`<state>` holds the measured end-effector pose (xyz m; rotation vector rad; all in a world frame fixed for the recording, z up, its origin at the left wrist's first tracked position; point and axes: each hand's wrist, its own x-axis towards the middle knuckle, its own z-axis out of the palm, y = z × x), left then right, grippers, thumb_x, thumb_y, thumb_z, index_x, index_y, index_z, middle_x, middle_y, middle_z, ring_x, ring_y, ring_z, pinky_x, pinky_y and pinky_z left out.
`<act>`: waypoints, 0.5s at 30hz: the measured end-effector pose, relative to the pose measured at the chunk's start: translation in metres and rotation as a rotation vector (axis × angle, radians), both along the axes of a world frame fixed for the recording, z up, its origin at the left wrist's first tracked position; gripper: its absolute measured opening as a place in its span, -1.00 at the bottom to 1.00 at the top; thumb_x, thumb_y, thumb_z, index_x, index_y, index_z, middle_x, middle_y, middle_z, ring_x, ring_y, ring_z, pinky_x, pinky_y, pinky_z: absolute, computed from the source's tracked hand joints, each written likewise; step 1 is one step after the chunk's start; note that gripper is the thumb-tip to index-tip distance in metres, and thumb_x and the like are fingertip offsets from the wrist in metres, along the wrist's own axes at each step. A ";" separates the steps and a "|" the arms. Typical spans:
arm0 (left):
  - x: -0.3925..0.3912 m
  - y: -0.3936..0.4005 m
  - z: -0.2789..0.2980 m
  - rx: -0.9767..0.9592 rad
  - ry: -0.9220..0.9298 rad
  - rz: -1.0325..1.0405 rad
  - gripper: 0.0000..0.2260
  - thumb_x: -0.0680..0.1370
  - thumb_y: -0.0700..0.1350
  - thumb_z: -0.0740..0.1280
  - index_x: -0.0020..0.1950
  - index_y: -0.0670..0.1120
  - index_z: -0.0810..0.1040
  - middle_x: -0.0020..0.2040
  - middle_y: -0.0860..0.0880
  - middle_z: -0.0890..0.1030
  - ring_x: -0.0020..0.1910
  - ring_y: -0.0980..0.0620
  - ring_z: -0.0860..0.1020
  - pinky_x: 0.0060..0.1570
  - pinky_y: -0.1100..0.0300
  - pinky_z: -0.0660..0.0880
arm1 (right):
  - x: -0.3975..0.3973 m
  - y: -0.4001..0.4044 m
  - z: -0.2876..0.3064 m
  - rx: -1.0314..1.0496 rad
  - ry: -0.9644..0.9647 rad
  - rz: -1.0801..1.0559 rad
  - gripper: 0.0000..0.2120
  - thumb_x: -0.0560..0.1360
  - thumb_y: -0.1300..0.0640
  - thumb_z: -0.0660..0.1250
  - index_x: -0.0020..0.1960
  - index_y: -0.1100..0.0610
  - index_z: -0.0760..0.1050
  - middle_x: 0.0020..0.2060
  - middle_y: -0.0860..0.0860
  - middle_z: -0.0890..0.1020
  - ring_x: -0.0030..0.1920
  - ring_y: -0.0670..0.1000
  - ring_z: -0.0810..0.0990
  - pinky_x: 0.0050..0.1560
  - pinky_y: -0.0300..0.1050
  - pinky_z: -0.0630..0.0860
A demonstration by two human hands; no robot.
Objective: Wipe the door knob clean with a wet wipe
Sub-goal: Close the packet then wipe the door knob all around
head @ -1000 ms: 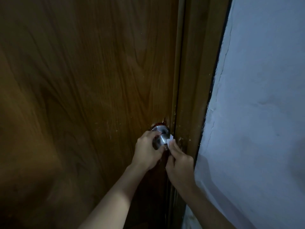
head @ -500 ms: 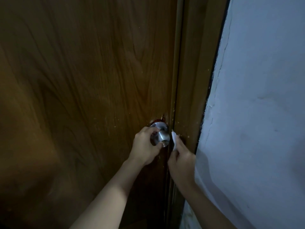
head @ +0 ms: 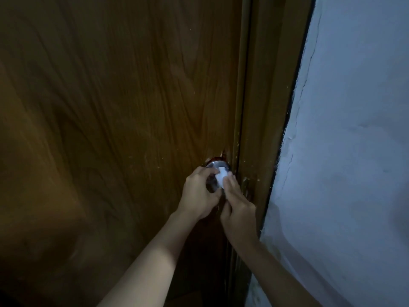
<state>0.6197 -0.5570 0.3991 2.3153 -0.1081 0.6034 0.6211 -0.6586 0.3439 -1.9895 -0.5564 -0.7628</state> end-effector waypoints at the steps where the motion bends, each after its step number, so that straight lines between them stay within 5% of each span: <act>1: 0.000 0.000 0.001 0.004 -0.007 -0.006 -0.64 0.43 -0.18 0.39 0.21 -0.13 0.49 0.14 -0.07 0.53 0.08 0.05 0.50 0.05 0.27 0.45 | 0.002 0.002 0.003 -0.043 -0.024 0.014 -0.60 0.50 0.29 0.15 0.33 0.29 0.28 0.31 0.21 0.44 0.34 0.12 0.35 0.30 -0.17 0.28; 3: -0.001 0.000 0.002 0.015 -0.006 0.005 -0.65 0.42 -0.19 0.39 0.20 -0.14 0.50 0.12 -0.07 0.53 0.07 0.04 0.50 0.03 0.26 0.46 | 0.008 0.005 0.008 -0.049 0.037 0.022 -0.58 0.51 0.27 0.13 0.36 0.29 0.27 0.34 0.21 0.41 0.37 0.13 0.34 0.31 -0.10 0.29; 8: 0.000 0.000 0.003 0.031 0.046 0.017 -0.60 0.40 -0.18 0.42 0.23 -0.11 0.48 0.18 -0.07 0.51 0.13 0.03 0.49 0.13 0.21 0.48 | 0.000 -0.001 0.005 -0.008 0.067 -0.035 -0.59 0.51 0.31 0.20 0.35 0.29 0.29 0.32 0.24 0.42 0.26 0.14 0.49 0.18 -0.30 0.37; 11: 0.002 0.000 0.006 0.067 0.074 0.015 -0.59 0.41 -0.18 0.42 0.24 -0.12 0.47 0.19 -0.09 0.51 0.14 -0.01 0.49 0.15 0.15 0.49 | 0.004 -0.001 0.005 -0.025 0.100 -0.004 -0.59 0.53 0.32 0.16 0.37 0.26 0.28 0.28 0.23 0.49 0.25 0.15 0.51 0.17 -0.18 0.48; 13: 0.002 0.000 0.007 0.085 0.084 0.027 -0.57 0.41 -0.16 0.42 0.25 -0.11 0.46 0.19 -0.08 0.50 0.15 -0.01 0.48 0.11 0.20 0.47 | 0.007 -0.002 0.008 0.036 0.284 -0.019 -0.62 0.56 0.26 0.14 0.38 0.22 0.29 0.02 0.20 0.63 -0.02 0.10 0.63 -0.18 -0.35 0.52; 15: 0.002 -0.001 0.008 0.102 0.093 0.036 -0.56 0.41 -0.16 0.42 0.27 -0.10 0.44 0.22 -0.06 0.48 0.17 0.01 0.46 0.07 0.26 0.42 | 0.006 -0.004 0.010 0.147 0.467 0.021 -0.76 0.56 0.22 0.15 0.17 0.24 0.46 -0.27 0.09 0.58 -0.29 -0.05 0.56 -0.36 -0.40 0.36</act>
